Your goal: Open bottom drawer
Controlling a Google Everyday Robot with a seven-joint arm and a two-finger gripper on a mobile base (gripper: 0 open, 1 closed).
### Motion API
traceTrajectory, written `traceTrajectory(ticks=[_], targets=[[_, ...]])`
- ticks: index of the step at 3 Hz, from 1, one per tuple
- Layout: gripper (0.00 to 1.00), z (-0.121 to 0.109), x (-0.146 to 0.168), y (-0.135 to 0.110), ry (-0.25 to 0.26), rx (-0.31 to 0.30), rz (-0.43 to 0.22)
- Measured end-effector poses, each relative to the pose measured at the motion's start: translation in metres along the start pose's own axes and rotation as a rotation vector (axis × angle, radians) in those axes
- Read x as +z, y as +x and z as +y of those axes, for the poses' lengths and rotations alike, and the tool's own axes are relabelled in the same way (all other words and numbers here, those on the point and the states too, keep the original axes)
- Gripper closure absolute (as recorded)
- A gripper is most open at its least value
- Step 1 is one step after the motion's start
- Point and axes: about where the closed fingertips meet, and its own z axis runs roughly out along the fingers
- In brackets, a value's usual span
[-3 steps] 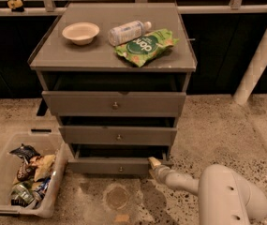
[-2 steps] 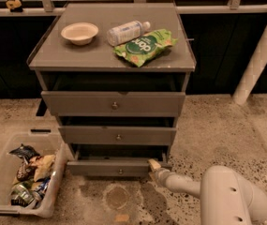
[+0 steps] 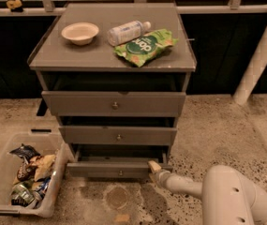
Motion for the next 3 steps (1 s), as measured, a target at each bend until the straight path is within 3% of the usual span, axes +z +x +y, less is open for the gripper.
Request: traceTrajectory(ticks=[3], targets=[[1.00, 0.005, -0.009, -0.007, -0.017, -0.003, -0.013]])
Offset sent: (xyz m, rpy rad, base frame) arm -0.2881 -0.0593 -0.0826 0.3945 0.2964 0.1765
